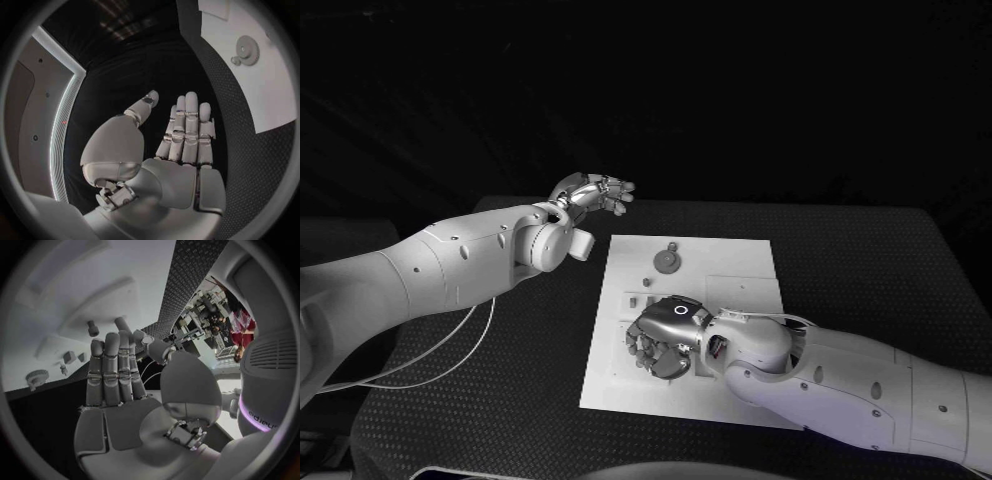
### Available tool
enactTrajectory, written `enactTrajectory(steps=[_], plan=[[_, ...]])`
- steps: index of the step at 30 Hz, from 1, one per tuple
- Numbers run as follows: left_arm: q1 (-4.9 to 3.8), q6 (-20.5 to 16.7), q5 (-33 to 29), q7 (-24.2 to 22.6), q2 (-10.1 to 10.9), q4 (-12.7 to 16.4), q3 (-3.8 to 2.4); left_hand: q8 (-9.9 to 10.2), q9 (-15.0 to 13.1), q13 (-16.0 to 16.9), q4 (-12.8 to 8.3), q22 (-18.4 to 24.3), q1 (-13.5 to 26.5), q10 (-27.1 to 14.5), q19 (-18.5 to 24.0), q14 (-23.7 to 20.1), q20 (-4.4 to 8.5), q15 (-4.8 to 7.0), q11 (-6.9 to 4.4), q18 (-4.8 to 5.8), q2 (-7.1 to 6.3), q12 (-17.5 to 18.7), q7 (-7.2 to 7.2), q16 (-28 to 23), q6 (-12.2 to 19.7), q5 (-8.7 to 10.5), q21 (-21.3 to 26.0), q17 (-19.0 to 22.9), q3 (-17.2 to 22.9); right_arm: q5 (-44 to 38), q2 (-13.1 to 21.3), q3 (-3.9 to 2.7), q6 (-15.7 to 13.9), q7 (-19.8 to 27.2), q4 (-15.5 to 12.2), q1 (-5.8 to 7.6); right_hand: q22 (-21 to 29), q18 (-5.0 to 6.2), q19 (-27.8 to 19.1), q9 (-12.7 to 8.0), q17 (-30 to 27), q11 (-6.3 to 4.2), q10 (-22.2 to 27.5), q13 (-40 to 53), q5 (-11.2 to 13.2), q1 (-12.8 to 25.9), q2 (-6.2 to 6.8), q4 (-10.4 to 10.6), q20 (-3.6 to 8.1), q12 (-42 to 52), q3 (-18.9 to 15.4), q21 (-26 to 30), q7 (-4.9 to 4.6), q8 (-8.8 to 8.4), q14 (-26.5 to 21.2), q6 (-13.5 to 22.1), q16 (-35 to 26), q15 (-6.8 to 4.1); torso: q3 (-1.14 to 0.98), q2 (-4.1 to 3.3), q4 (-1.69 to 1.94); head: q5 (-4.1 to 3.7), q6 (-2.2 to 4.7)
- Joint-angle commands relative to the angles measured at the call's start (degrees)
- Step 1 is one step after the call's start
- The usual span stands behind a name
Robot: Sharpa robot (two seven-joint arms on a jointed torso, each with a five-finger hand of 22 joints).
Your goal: Assemble the parts on the task board
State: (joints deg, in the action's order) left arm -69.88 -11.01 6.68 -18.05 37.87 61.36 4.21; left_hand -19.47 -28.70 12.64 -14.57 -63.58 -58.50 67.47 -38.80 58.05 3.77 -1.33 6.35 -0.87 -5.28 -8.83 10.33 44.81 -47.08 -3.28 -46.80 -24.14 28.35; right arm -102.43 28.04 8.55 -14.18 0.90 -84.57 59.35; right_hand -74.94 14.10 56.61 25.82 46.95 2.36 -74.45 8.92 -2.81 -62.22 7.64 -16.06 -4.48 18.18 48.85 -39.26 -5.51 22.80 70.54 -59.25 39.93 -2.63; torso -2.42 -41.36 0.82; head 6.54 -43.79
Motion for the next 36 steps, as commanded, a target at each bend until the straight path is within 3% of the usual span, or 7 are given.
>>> enactTrajectory(steps=[1, 36], plan=[[-0.04, 0.79, -0.28, -0.41, -0.12, 0.04, -0.04, -0.28, 0.07, -0.08, 0.20, -0.07, 0.43, -0.35, 0.02, 0.24, 0.29, -0.27, 0.04, -0.84, 0.29, 0.08, -0.03, -0.24, 0.51, -0.06, 0.39, -0.08, -0.14, -0.04, 0.06, 0.13, 1.17, 0.17, -0.10, -0.16, -1.06, 0.90, 0.25, 2.49, 0.04, -0.05, -0.33, 0.04, 0.04, -0.46, -0.33, -0.29, -0.01, -0.15, 0.09, -0.34, -0.05, 0.54, 0.11, -0.49, 0.33, -0.48, -0.02, 0.02, 0.00, 0.01, -0.02], [-0.04, 0.80, -0.28, -0.33, -0.03, 0.03, -0.04, -0.43, 0.20, -0.10, 0.17, -0.16, 0.33, -0.40, 0.03, 0.25, 0.27, -0.28, 0.04, -0.84, 0.31, 0.05, -0.02, -0.38, 0.60, -0.06, 0.49, -0.26, -0.11, 0.08, -0.17, 0.24, 1.35, 0.19, -0.28, -0.19, -1.03, 0.90, 0.27, 2.67, 0.02, -0.06, -0.38, 0.20, 0.04, -0.47, -0.45, -0.33, 0.04, -0.25, 0.06, -0.46, -0.05, 0.51, 0.10, -0.46, 0.38, -0.53, -0.01, 0.02, -0.06, 0.13, -0.31]])
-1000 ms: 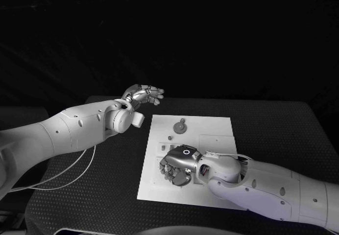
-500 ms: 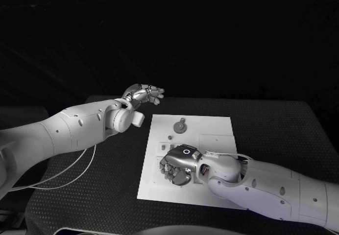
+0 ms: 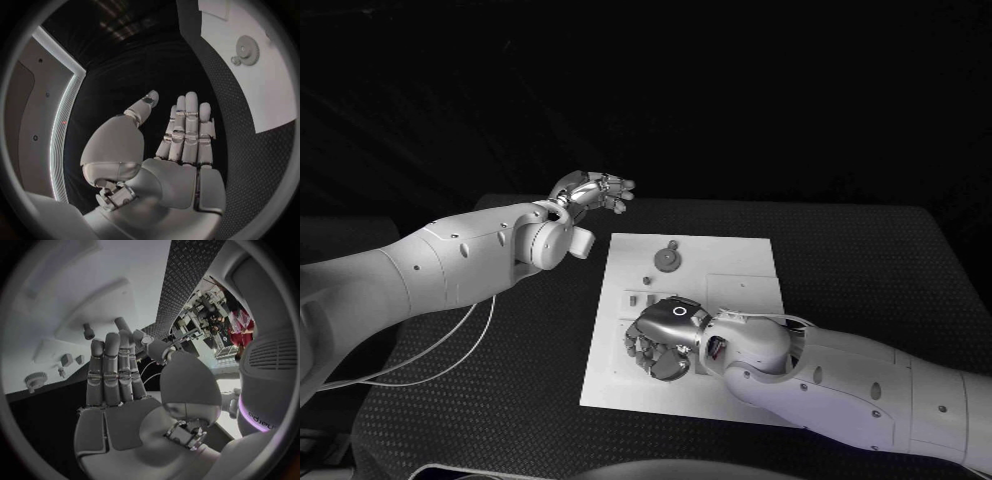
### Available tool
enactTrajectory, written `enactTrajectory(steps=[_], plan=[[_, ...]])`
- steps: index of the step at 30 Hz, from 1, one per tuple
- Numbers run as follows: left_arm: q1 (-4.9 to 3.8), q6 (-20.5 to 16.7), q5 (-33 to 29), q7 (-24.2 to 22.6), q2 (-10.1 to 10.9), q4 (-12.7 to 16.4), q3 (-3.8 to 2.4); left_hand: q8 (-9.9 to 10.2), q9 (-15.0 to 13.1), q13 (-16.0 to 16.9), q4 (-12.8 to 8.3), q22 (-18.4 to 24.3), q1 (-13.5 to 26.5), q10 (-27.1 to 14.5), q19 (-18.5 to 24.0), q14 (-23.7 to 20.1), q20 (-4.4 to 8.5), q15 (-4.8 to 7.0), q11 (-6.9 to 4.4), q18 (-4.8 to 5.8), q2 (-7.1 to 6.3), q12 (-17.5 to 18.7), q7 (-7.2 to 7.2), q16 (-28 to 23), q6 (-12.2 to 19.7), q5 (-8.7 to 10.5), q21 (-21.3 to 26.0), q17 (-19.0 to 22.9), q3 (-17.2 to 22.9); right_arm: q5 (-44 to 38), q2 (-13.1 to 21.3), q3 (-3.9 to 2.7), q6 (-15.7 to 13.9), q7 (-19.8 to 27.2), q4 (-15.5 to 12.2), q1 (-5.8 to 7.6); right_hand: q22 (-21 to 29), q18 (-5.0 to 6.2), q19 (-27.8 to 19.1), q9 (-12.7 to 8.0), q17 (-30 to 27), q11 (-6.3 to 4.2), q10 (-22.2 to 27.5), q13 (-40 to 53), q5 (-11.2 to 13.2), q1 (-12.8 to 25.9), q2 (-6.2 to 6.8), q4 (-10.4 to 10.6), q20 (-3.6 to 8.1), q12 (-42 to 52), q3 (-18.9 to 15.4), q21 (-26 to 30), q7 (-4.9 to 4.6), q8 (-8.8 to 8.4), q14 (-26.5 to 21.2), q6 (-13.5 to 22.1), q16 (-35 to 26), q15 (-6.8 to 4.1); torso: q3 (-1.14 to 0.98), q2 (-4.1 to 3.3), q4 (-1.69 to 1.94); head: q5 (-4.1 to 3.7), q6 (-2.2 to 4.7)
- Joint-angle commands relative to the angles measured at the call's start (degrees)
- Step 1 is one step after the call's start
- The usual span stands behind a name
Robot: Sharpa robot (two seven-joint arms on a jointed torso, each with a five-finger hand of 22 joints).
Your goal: Assemble the parts on the task board
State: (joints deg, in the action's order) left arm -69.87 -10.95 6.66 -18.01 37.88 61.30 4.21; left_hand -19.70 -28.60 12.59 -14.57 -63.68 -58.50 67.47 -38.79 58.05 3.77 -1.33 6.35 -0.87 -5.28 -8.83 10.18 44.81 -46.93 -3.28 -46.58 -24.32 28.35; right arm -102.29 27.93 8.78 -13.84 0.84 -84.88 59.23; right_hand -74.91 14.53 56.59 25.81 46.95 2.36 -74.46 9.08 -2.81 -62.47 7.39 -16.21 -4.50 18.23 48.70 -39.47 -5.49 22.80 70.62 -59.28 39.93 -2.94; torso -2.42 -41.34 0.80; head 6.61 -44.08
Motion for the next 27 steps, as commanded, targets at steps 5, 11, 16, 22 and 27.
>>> enactTrajectory(steps=[5, 11, 16, 22, 27], plan=[[-0.04, 0.72, -0.26, -0.35, -0.02, 0.10, -0.04, -0.23, 0.12, -0.05, 0.16, -0.08, 0.30, -0.41, 0.03, 0.25, 0.27, -0.28, 0.05, -0.84, 0.30, 0.05, 0.13, -0.41, 0.47, -0.06, 0.28, -0.10, -0.10, -0.05, -0.09, 0.02, 1.08, 0.24, 0.08, -0.08, -1.05, 0.47, 0.27, 2.70, 0.01, -0.07, -0.38, 0.06, 0.04, -0.22, -0.20, -0.20, 0.06, -0.33, 0.20, -0.27, -0.07, 0.51, 0.02, -0.42, 0.40, -0.22, 0.03, 0.00, -0.03, 0.00, 0.00], [-0.04, 0.75, -0.26, -0.34, -0.02, 0.11, -0.04, -0.24, 0.13, -0.05, 0.16, -0.09, 0.29, -0.41, 0.02, 0.25, 0.27, -0.28, 0.05, -0.84, 0.31, 0.04, 0.13, -0.42, 0.48, -0.06, 0.28, -0.12, -0.09, -0.56, -0.37, 0.06, 1.25, -0.15, 0.69, -0.08, -1.05, 0.47, 0.27, 2.72, 0.01, -0.07, -0.38, 0.08, 0.04, -0.22, -0.21, -0.20, 0.06, -0.34, 0.20, -0.28, -0.07, 0.50, 0.01, -0.42, 0.40, -0.22, -0.01, 0.00, 0.00, -0.09, -0.01], [-0.04, 0.81, -0.26, -0.33, 0.01, 0.17, -0.04, -0.26, 0.15, -0.05, 0.16, -0.10, 0.28, -0.41, 0.02, 0.26, 0.27, -0.28, 0.05, -0.84, 0.31, 0.04, 0.13, -0.44, 0.49, -0.06, 0.29, -0.15, -0.09, -1.31, -0.87, 0.37, 3.22, -0.77, 1.42, -0.16, -1.05, 0.47, 0.25, 2.74, 0.01, -0.07, -0.36, 0.09, 0.04, -0.24, -0.22, -0.22, 0.07, -0.37, 0.20, -0.29, -0.07, 0.49, 0.01, -0.40, 0.41, -0.23, 0.00, -0.03, -0.01, -0.11, -0.07], [-0.04, 0.81, -0.26, -0.30, 0.03, 0.13, -0.04, -0.29, 0.17, -0.05, 0.16, -0.12, 0.26, -0.42, 0.02, 0.26, 0.27, -0.28, 0.05, -0.84, 0.33, 0.03, 0.14, -0.46, 0.50, -0.06, 0.31, -0.17, -0.08, -1.59, -1.14, 0.64, 3.32, -1.13, 2.15, -0.48, -1.04, 0.47, 0.17, 2.78, -0.01, -0.04, -0.30, 0.12, 0.04, -0.23, -0.22, -0.23, 0.06, -0.44, 0.19, -0.28, -0.10, 0.45, -0.04, -0.34, 0.40, -0.20, -0.04, -0.06, 0.02, -0.09, -0.06], [-0.04, 0.82, -0.26, -0.29, 0.03, 0.14, -0.04, -0.32, 0.18, -0.06, 0.16, -0.14, 0.25, -0.42, 0.02, 0.25, 0.26, -0.29, 0.05, -0.84, 0.32, 0.02, 0.13, -0.49, 0.50, -0.05, 0.32, -0.20, -0.08, -1.53, -1.16, 0.69, 3.38, -1.10, 2.13, -0.48, -1.03, 0.47, 0.10, 2.82, -0.02, -0.01, -0.25, 0.15, 0.04, -0.19, -0.20, -0.21, 0.03, -0.51, 0.17, -0.28, -0.12, 0.41, -0.09, -0.28, 0.39, -0.18, 0.01, 0.02, 0.05, -0.13, -0.10]])
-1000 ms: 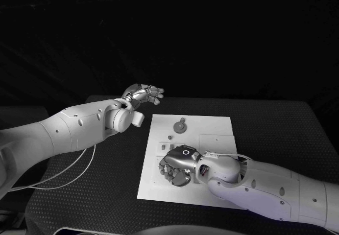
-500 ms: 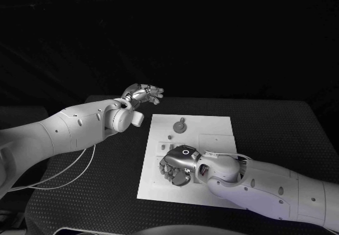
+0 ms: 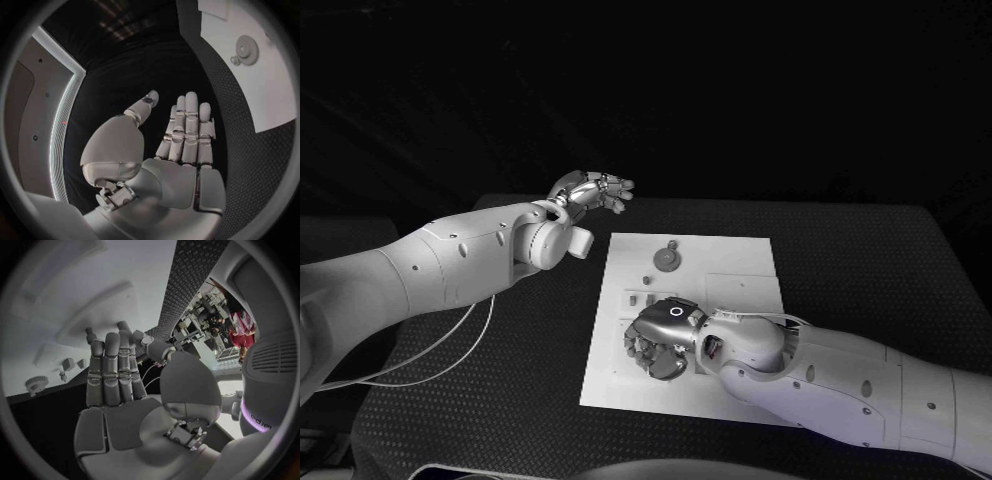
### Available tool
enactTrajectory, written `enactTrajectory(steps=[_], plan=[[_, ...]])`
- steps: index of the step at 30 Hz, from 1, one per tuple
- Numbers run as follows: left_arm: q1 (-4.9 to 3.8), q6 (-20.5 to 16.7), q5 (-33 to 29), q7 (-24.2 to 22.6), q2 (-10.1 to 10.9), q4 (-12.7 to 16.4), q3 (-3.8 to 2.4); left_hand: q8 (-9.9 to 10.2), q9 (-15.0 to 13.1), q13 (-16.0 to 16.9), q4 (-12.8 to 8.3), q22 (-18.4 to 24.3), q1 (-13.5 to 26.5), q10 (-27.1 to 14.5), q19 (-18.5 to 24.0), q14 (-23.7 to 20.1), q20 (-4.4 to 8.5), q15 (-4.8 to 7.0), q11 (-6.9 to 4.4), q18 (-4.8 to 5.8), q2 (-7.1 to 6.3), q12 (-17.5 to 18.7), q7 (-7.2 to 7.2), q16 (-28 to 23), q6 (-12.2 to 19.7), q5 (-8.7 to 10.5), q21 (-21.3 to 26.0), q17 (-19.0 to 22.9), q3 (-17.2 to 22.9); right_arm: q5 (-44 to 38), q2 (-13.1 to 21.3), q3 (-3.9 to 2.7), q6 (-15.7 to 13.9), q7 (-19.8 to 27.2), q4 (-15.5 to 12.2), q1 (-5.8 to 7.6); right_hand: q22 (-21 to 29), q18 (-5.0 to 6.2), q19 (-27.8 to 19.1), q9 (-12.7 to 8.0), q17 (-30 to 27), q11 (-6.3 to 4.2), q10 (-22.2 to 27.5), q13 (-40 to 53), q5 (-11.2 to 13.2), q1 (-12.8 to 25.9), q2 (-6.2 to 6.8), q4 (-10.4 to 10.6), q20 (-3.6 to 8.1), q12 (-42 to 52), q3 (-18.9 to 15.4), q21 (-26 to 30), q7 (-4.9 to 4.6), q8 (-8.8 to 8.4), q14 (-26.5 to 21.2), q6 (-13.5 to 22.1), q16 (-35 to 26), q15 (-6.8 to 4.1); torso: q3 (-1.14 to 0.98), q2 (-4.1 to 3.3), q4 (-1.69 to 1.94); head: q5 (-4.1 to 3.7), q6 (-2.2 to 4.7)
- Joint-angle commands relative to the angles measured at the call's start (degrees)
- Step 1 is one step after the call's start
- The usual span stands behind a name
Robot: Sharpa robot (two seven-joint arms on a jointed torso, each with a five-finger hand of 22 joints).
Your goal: Assemble the parts on the task board
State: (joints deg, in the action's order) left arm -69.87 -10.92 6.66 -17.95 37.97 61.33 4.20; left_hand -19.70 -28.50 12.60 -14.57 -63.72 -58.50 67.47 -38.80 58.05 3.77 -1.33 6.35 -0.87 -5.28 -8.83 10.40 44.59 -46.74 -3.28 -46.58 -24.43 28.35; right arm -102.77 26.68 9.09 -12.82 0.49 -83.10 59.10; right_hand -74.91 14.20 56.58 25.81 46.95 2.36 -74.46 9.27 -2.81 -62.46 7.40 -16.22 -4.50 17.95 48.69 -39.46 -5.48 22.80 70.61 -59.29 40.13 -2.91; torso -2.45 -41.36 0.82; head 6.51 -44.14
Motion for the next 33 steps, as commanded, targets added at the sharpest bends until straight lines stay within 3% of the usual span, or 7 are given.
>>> enactTrajectory(steps=[1, 5, 8, 13, 17, 21, 33], plan=[[-0.04, 0.78, -0.26, -0.35, -0.05, 0.11, -0.04, -0.32, 0.09, -0.07, 0.16, -0.10, 0.26, -0.42, 0.02, 0.25, 0.26, -0.29, 0.05, -0.84, 0.32, 0.02, -0.08, -0.26, 0.31, -0.05, 0.32, -0.10, -0.08, -0.95, 0.05, 0.40, 2.29, -0.72, 0.39, -0.36, -1.03, 0.80, 0.08, 2.83, -0.02, 0.00, -0.23, -0.03, 0.04, -0.18, -0.20, -0.20, 0.03, -0.24, 0.17, -0.28, -0.13, 0.40, -0.10, -0.26, 0.19, -0.19, 0.05, 0.04, 0.03, -0.02, -0.07], [-0.04, 0.78, -0.26, -0.35, -0.02, 0.13, -0.04, -0.34, 0.11, -0.07, 0.17, -0.11, 0.26, -0.43, 0.02, 0.25, 0.26, -0.29, 0.05, -0.84, 0.32, 0.02, -0.08, -0.28, 0.32, -0.05, 0.33, -0.12, -0.09, 0.26, 0.05, 0.42, 1.79, -0.59, 0.52, -0.36, -0.96, 0.80, -0.21, 2.89, -0.10, 0.16, 0.11, 0.00, 0.04, -0.02, -0.02, -0.08, -0.08, -0.56, 0.24, -0.18, -0.26, 0.17, -0.36, 0.05, 0.09, -0.04, 0.04, 0.02, -0.06, 0.07, 0.00], [-0.04, 0.78, -0.26, -0.34, -0.02, 0.11, -0.04, -0.35, 0.11, -0.07, 0.17, -0.12, 0.26, -0.43, 0.02, 0.26, 0.26, -0.29, 0.05, -0.84, 0.31, 0.02, -0.08, -0.29, 0.32, -0.05, 0.34, -0.13, -0.09, 0.99, 0.17, 0.43, 1.47, -0.42, 0.57, -0.36, -0.82, 0.75, -1.34, 2.53, -0.56, 1.08, 2.06, -0.31, -0.18, 0.44, 1.79, -0.22, -0.52, -2.01, 0.26, 0.32, -1.05, -1.11, -1.31, 1.86, -0.50, 0.67, 0.01, 0.04, -0.12, 0.06, 0.03], [-0.04, 0.77, -0.26, -0.33, 0.04, 0.11, -0.04, -0.37, 0.13, -0.07, 0.18, -0.13, 0.28, -0.43, 0.02, 0.26, 0.25, -0.30, 0.06, -0.83, 0.30, 0.01, -0.08, -0.30, 0.33, -0.04, 0.35, -0.15, -0.10, 1.39, 0.70, 0.43, 0.32, -0.38, 0.34, -0.34, -1.06, 0.80, -3.93, 1.29, -1.12, 2.93, 6.18, -1.07, -3.48, 1.20, 4.94, -0.39, -1.59, -5.14, -6.27, 0.72, -3.05, -4.14, -3.49, 6.02, -0.83, 2.13, 0.03, 0.03, -0.07, 0.00, 0.07], [-0.04, 0.72, -0.26, -0.33, 0.11, 0.04, -0.04, -0.38, 0.14, -0.07, 0.19, -0.14, 0.29, -0.44, 0.02, 0.26, 0.25, -0.30, 0.06, -0.83, 0.29, 0.01, -0.08, -0.32, 0.34, -0.04, 0.35, -0.17, -0.11, 1.75, 1.17, 0.43, -1.31, -0.48, 0.00, -0.33, -1.07, 0.80, -5.23, 0.47, -1.17, 3.78, 8.44, -1.72, -4.78, 0.93, 6.24, -0.49, -2.10, -6.64, -9.54, 0.92, -3.98, -5.53, -4.90, 8.13, -0.53, 2.95, 0.02, 0.02, -0.02, -0.05, 0.06], [-0.04, 0.77, -0.26, -0.32, 0.14, 0.07, -0.04, -0.39, 0.15, -0.07, 0.19, -0.14, 0.29, -0.44, 0.02, 0.26, 0.25, -0.30, 0.06, -0.83, 0.28, 0.01, -0.08, -0.33, 0.34, -0.04, 0.36, -0.18, -0.11, 1.84, 1.67, 0.43, -2.69, -0.53, -0.67, -0.31, -1.20, 0.79, -6.75, -0.48, -1.30, 4.75, 10.78, -2.50, -5.56, 0.68, 7.21, -0.44, -2.72, -8.02, -12.17, 0.72, -4.96, -6.78, -6.96, 10.31, 0.69, 3.85, 0.02, 0.03, -0.03, -0.10, 0.10], [-0.04, 0.78, -0.26, -0.32, 0.20, 0.01, -0.03, -0.45, 0.19, -0.08, 0.19, -0.17, 0.27, -0.46, 0.02, 0.26, 0.25, -0.30, 0.06, -0.83, 0.28, 0.00, -0.08, -0.37, 0.35, -0.04, 0.39, -0.24, -0.10, 2.53, 4.15, 0.13, -5.56, -0.44, -3.30, 0.51, -1.22, 0.80, -6.81, -0.71, -1.41, 4.88, 11.09, -2.72, -5.84, 0.53, 7.75, -0.40, -2.82, -8.07, -12.80, 0.31, -5.06, -6.82, -7.21, 10.52, 1.66, 3.92, -0.02, 0.03, -0.04, -0.36, 0.41]])
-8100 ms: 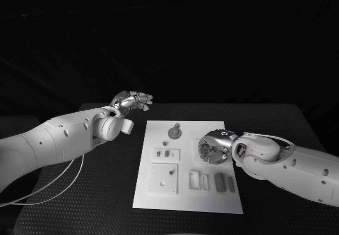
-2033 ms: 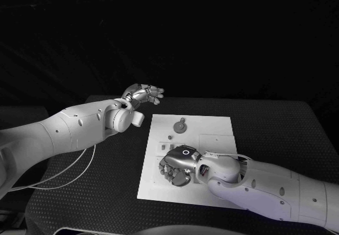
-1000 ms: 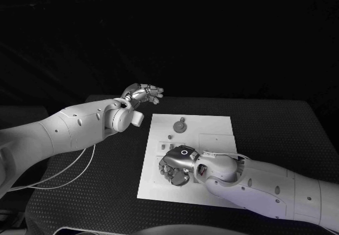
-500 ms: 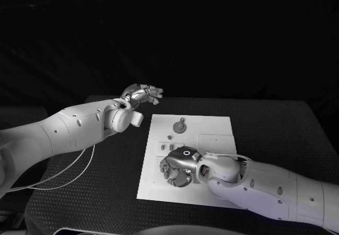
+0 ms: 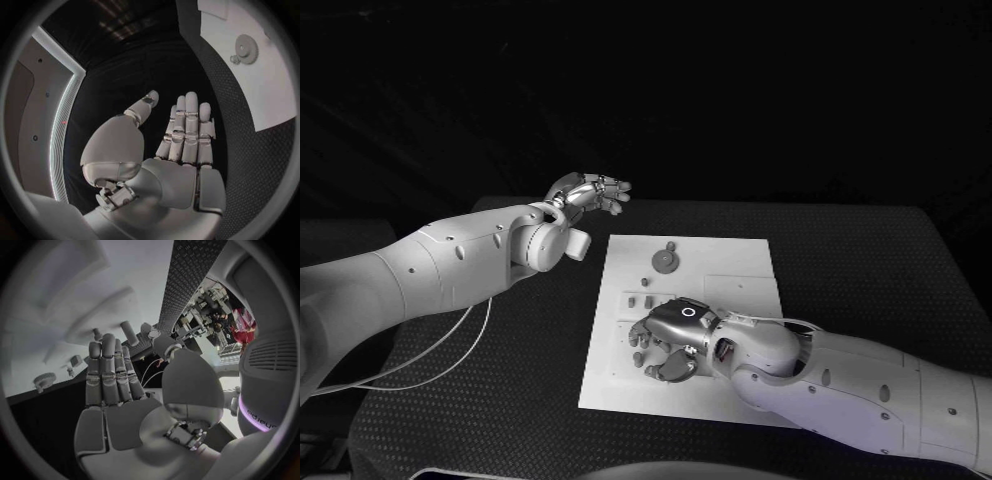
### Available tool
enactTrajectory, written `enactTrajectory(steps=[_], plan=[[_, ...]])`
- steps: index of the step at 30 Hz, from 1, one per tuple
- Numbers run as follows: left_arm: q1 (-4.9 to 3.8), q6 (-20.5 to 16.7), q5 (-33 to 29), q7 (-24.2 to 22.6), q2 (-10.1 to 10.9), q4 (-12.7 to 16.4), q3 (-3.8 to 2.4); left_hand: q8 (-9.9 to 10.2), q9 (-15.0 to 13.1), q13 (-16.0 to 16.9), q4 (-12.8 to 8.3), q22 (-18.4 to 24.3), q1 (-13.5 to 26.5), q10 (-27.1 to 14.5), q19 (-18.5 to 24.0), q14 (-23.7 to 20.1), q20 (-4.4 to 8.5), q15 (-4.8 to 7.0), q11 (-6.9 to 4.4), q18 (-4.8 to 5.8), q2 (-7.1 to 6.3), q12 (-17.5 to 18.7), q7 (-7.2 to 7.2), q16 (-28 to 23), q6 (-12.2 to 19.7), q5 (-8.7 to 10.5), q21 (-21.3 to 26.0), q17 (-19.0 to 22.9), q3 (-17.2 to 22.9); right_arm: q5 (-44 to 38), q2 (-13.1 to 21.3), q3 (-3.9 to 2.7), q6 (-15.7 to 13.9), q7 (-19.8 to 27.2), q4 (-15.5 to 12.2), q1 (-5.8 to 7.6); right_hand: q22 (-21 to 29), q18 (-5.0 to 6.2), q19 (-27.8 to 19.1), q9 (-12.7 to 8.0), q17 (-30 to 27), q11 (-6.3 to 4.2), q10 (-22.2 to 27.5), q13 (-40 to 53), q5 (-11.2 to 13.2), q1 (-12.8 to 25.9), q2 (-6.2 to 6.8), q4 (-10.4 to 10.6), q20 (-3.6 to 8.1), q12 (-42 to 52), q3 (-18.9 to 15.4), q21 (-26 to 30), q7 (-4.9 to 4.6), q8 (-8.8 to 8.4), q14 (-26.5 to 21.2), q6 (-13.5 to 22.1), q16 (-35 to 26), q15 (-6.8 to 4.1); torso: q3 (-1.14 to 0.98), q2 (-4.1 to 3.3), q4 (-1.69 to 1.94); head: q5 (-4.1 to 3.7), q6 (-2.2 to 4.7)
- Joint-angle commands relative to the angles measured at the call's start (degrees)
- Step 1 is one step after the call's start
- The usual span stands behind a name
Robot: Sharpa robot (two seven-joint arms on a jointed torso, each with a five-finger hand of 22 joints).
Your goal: Assemble the parts on the task board
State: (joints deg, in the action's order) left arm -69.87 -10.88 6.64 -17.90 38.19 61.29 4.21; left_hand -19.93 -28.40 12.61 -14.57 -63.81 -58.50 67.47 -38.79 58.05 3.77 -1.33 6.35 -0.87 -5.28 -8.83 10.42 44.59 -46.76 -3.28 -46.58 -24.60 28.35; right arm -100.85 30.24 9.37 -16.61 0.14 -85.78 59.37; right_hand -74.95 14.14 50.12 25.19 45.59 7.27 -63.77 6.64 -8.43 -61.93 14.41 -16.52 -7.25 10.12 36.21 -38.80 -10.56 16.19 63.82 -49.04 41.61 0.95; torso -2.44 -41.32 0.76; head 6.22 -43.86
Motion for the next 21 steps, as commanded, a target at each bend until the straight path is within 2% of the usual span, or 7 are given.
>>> enactTrajectory(steps=[1, 5, 10, 14, 17, 19, 21], plan=[[-0.04, 0.68, -0.24, -0.35, 0.03, 0.04, -0.03, -0.22, 0.09, -0.09, 0.19, -0.09, 0.27, -0.46, 0.01, 0.26, 0.25, -0.30, 0.06, -0.83, 0.28, 0.00, -0.10, -0.37, 0.36, -0.04, 0.39, -0.07, -0.10, 1.13, 1.03, -0.33, -1.89, 0.05, -1.00, 0.51, -1.18, 0.86, -0.31, -0.10, -0.07, -0.04, 0.39, -0.09, -0.24, 0.01, 0.78, -0.07, -0.07, -0.22, -0.34, -0.40, 0.02, -0.19, -0.41, 0.25, 0.27, 0.05, -0.04, -0.01, 0.03, -0.09, 0.14], [-0.04, 0.71, -0.24, -0.35, 0.05, 0.00, -0.03, -0.24, 0.10, -0.09, 0.19, -0.10, 0.27, -0.46, 0.02, 0.27, 0.25, -0.30, 0.06, -0.83, 0.27, -0.01, -0.11, -0.39, 0.36, -0.03, 0.40, -0.09, -0.11, 9.16, 3.27, -1.70, -0.90, 2.18, -2.43, 2.47, -1.17, 0.87, 0.05, -0.18, -0.17, -0.15, 0.16, -0.13, -0.24, 0.42, 0.58, 0.06, 0.00, 0.00, -0.43, -0.84, 0.10, -0.02, -0.22, -0.02, 0.99, -0.07, -0.09, 0.03, -0.09, -0.46, 0.44], [-0.04, 0.73, -0.25, -0.35, -0.01, -0.14, -0.03, -0.26, 0.11, -0.09, 0.20, -0.10, 0.27, -0.46, 0.02, 0.27, 0.24, -0.30, 0.06, -0.83, 0.26, -0.01, -0.11, -0.40, 0.36, -0.03, 0.41, -0.10, -0.11, 23.31, 7.03, -3.36, 2.15, 4.27, -3.74, 5.28, -1.22, 0.87, 0.77, -0.27, -0.38, -0.49, -0.64, -0.06, 0.52, 0.81, -1.13, 0.07, 0.39, 0.66, -0.08, -1.81, 0.40, 0.46, 0.20, -0.82, 2.48, -0.46, -0.05, 0.10, -0.19, -0.90, 0.80], [-0.03, 0.76, -0.28, -0.33, -0.08, -0.50, -0.02, -0.27, 0.13, -0.09, 0.21, -0.11, 0.29, -0.46, 0.01, 0.27, 0.24, -0.30, 0.06, -0.82, 0.25, -0.02, -0.11, -0.41, 0.36, -0.03, 0.41, -0.12, -0.12, 28.01, 10.54, -3.52, 4.82, 2.91, -4.41, 7.87, -1.28, 0.87, 0.78, 0.06, -0.46, -1.35, -2.80, 0.90, 0.69, 1.50, -2.72, -0.06, 0.64, 2.31, -0.95, -2.87, 1.00, 1.41, 0.09, -2.40, 4.05, -1.14, -0.07, 0.16, -0.23, -1.26, 1.24], [0.04, 0.74, -0.40, -0.32, -0.13, -0.78, -0.01, -0.29, 0.13, -0.09, 0.22, -0.12, 0.30, -0.46, 0.01, 0.27, 0.24, -0.31, 0.06, -0.82, 0.26, -0.02, -0.10, -0.42, 0.36, -0.03, 0.42, -0.13, -0.13, 30.28, 12.91, -3.51, 9.48, -1.12, -4.49, 9.48, -1.13, 0.87, 0.34, 0.65, -0.96, -2.46, -5.08, 3.40, 1.19, 4.46, -4.26, 0.28, 0.57, 5.23, -2.83, -3.40, 1.48, 2.02, -0.51, -3.32, 5.07, -1.96, -0.10, 0.27, -0.39, -1.77, 1.43], [0.14, 0.75, -0.34, -0.32, -0.14, -0.88, 0.00, -0.29, 0.14, -0.09, 0.22, -0.12, 0.30, -0.46, 0.01, 0.27, 0.24, -0.31, 0.06, -0.82, 0.25, -0.02, -0.11, -0.43, 0.36, -0.03, 0.42, -0.14, -0.13, 32.09, 14.41, -3.50, 11.39, -3.09, -4.64, 9.99, -0.91, 0.86, -0.38, 1.01, -1.42, -2.94, -5.41, 5.19, 5.40, 9.20, -6.83, 2.87, 0.32, 7.49, -4.19, -3.11, 1.76, 2.34, -1.28, -3.86, 5.23, -1.99, -0.14, 0.40, -0.57, -1.89, 1.43], [0.20, 0.84, -0.38, -0.30, -0.09, -0.81, 0.00, -0.30, 0.14, -0.09, 0.23, -0.13, 0.31, -0.46, 0.01, 0.27, 0.24, -0.31, 0.06, -0.82, 0.25, -0.03, -0.11, -0.43, 0.36, -0.03, 0.43, -0.15, -0.13, 32.84, 15.70, -3.49, 12.77, -4.99, -4.97, 10.24, -1.04, 0.87, -0.28, 1.46, -1.30, -3.50, -5.41, 7.05, 5.65, 10.34, -7.09, 2.77, 0.59, 9.93, -4.12, -3.47, 2.14, 2.71, -1.10, -4.30, 6.21, -2.39, -0.16, 0.55, -0.73, -1.97, 1.28]])
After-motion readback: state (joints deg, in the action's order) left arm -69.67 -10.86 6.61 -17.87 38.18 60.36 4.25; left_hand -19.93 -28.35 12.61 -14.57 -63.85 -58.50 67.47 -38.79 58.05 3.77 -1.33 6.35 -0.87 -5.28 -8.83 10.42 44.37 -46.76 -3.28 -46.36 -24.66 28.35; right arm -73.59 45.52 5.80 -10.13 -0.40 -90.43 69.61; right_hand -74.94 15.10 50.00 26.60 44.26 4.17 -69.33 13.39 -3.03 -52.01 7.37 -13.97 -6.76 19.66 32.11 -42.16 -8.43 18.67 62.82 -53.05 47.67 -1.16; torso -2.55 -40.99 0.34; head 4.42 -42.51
